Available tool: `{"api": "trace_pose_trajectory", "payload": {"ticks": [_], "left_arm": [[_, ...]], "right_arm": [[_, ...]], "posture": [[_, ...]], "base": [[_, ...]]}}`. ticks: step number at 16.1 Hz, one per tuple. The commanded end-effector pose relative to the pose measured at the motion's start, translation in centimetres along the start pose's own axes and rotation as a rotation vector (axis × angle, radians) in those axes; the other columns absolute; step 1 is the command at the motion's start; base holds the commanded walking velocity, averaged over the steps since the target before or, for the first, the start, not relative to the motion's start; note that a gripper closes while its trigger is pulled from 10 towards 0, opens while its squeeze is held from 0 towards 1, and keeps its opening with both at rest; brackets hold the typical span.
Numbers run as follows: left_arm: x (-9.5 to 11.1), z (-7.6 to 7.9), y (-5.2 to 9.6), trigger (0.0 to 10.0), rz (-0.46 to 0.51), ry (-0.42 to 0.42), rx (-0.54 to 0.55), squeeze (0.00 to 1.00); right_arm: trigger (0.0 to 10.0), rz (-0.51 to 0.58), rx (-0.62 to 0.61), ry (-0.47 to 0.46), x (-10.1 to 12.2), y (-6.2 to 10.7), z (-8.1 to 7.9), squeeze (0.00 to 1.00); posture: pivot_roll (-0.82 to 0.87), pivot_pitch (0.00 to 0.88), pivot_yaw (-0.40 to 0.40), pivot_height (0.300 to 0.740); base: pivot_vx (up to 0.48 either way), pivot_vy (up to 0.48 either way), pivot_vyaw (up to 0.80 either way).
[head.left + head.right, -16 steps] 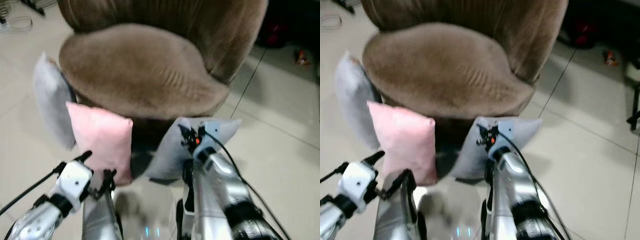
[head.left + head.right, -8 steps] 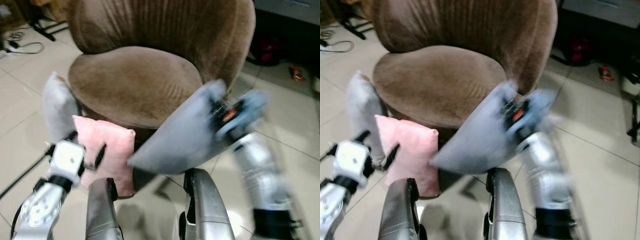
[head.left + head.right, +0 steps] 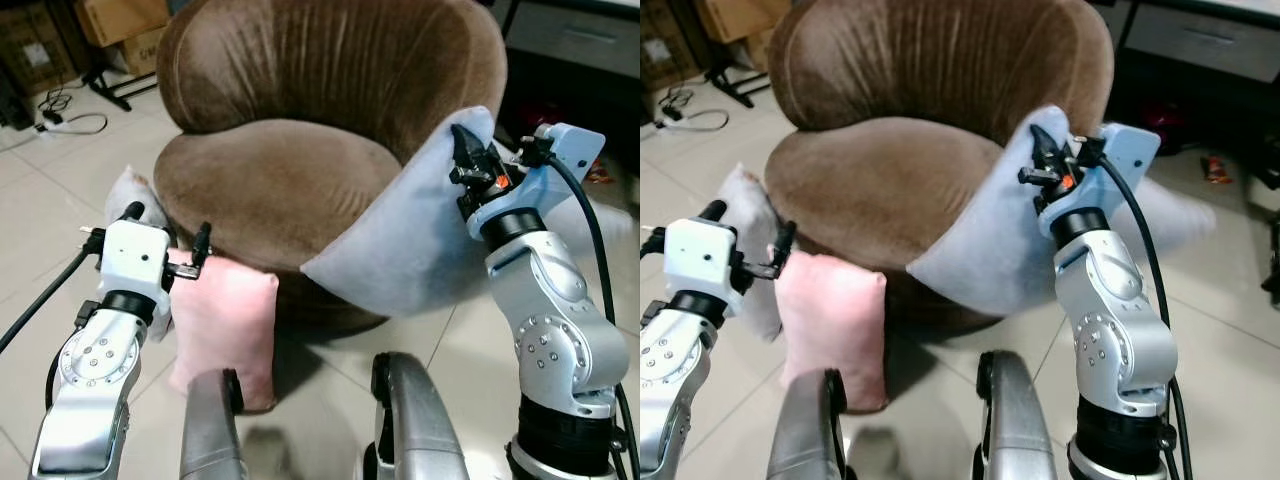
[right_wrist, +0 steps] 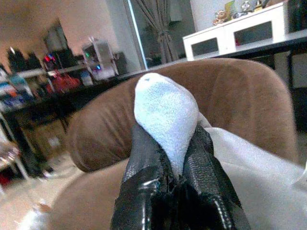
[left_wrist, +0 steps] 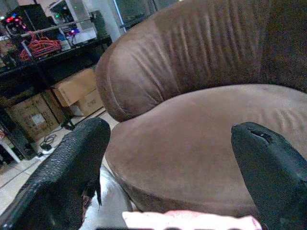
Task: Move the pillow to the sofa from floor
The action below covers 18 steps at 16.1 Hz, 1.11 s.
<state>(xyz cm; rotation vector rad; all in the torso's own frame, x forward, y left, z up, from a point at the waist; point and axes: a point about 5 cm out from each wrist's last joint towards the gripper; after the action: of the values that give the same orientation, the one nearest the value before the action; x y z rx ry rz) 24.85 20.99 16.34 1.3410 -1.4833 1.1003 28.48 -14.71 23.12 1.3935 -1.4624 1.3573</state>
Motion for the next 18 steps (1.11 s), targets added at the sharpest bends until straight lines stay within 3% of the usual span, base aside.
{"api": "trace_pose_trajectory", "payload": {"ticks": [1,6,8,11,12,14,15,17,18], "left_arm": [[0.0,-0.5,0.1,10.0,-0.006,0.004,0.029,0.63],[0.2,0.0,0.0,10.0,-0.006,0.009,0.038,0.64],[0.3,-0.4,0.0,10.0,-0.013,0.016,0.057,0.62],[0.5,-0.5,-0.1,10.0,-0.006,0.019,0.064,0.62],[0.4,-0.5,0.0,10.0,-0.008,0.019,0.066,0.62],[-0.4,-0.5,0.4,10.0,-0.036,-0.012,0.077,0.62],[-1.0,-0.4,0.8,10.0,-0.047,-0.084,0.069,0.62],[-1.2,-0.1,0.6,10.0,-0.043,-0.073,0.085,0.62],[-1.4,-0.1,0.5,10.0,-0.046,-0.064,0.090,0.62]], "right_arm": [[10.0,0.008,0.007,0.081,-0.1,0.3,-0.1,0.00],[10.0,0.058,0.014,0.103,1.4,-0.1,-0.5,0.00],[10.0,0.084,0.015,0.053,2.0,-0.1,-0.7,0.00],[10.0,0.221,0.041,-0.017,5.7,-0.8,-1.4,0.00],[10.0,0.222,0.051,-0.021,5.8,-0.8,-1.5,0.00],[10.0,0.099,0.037,0.003,2.2,-0.1,-1.0,0.00],[10.0,0.021,0.005,0.040,-0.4,0.4,-0.3,0.00],[10.0,-0.099,-0.067,0.090,-4.2,1.6,0.7,0.00],[10.0,-0.130,-0.078,0.100,-4.9,1.8,0.8,0.00]], "posture": [[-0.07,0.000,-0.004,0.587],[-0.07,0.000,-0.014,0.662],[-0.07,0.000,-0.013,0.687],[-0.08,0.000,-0.008,0.732],[-0.07,0.000,-0.006,0.740],[-0.06,0.000,-0.006,0.740],[-0.06,0.000,-0.005,0.740],[-0.06,0.000,0.000,0.740],[-0.06,0.000,0.000,0.740]], "base": [[0.000,0.000,0.00],[0.000,0.000,0.00],[0.000,0.000,0.00],[0.000,0.000,0.00],[0.000,0.000,0.00],[0.000,0.000,0.00],[0.000,0.000,0.00],[0.000,0.000,0.00],[0.000,0.000,0.41]]}}
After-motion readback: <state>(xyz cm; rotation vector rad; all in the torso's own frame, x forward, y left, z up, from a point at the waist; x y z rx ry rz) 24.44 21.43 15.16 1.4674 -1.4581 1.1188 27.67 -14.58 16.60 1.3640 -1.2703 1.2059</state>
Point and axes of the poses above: a point about 5 cm out from each wrist's last joint towards the gripper, its own y axis pointing back from the gripper into the wrist, its own x axis along the axis of the wrist's last joint, z = x × y, and after that the axes turned 3 degrees about y, right-handed
